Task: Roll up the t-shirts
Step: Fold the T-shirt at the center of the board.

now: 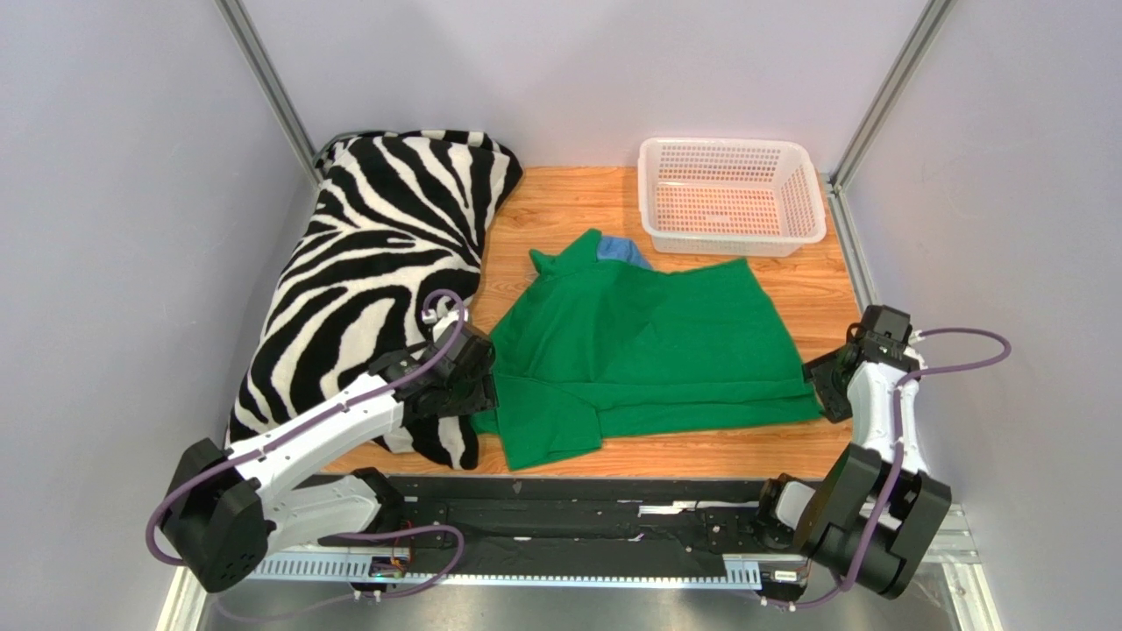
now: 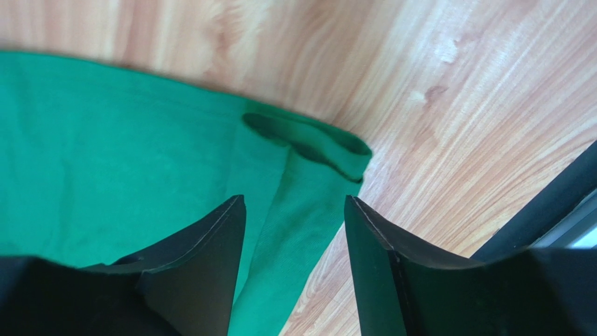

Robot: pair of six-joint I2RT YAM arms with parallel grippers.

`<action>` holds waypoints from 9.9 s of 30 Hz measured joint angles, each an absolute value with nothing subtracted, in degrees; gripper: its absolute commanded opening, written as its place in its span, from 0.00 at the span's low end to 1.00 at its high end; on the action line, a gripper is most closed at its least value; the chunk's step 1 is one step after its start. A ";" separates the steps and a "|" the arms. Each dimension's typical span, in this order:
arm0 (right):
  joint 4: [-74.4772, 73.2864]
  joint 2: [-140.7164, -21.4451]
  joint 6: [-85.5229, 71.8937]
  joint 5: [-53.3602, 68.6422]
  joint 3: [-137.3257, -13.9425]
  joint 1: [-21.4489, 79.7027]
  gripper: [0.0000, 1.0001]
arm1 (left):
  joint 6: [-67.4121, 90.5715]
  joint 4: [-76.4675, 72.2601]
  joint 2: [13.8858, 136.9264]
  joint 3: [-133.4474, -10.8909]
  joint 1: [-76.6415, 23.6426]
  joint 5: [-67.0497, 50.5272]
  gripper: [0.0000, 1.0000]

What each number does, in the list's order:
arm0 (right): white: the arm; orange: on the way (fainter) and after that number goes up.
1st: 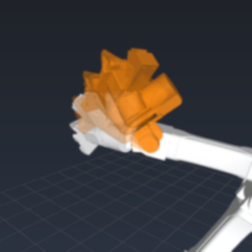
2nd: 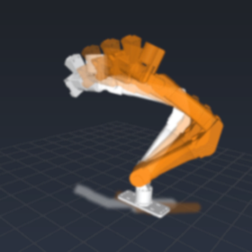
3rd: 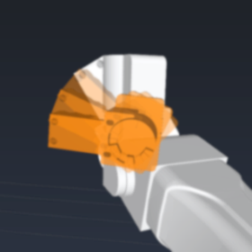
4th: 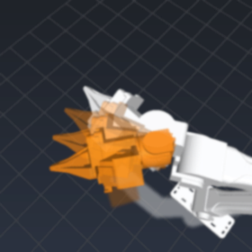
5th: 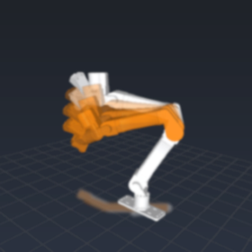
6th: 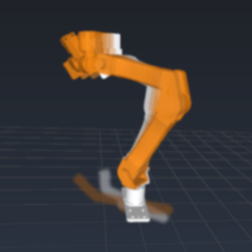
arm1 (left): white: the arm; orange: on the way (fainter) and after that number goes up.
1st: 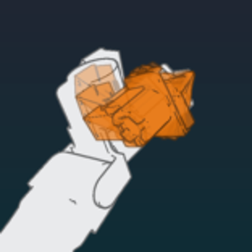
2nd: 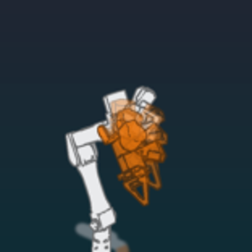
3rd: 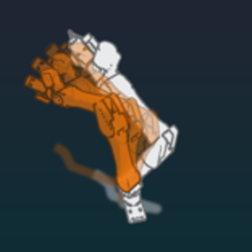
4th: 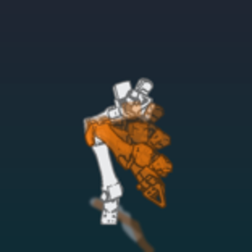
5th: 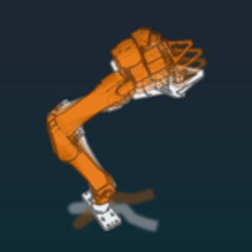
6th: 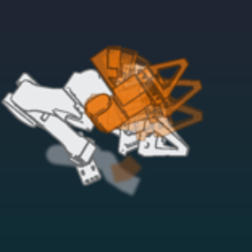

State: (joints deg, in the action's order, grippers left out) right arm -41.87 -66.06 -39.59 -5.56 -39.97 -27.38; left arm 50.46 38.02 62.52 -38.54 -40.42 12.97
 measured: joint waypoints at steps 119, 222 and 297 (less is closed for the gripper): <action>-40.49 -82.13 -46.57 -29.15 -47.13 50.41 0.45 | 40.14 32.01 92.49 -67.90 -32.95 8.01 0.00; -35.14 -63.61 -42.13 -7.07 -33.82 -12.60 0.70 | 38.57 14.96 102.87 -67.20 -55.24 -6.11 0.52; -25.78 -72.44 -44.34 -3.20 -44.84 -5.08 0.61 | 43.86 17.10 87.92 -53.78 -42.39 -5.61 0.00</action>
State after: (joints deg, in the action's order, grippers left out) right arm -25.78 -72.44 -44.34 -3.20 -44.84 -5.08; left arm 43.86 17.10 87.92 -53.78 -42.39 -5.61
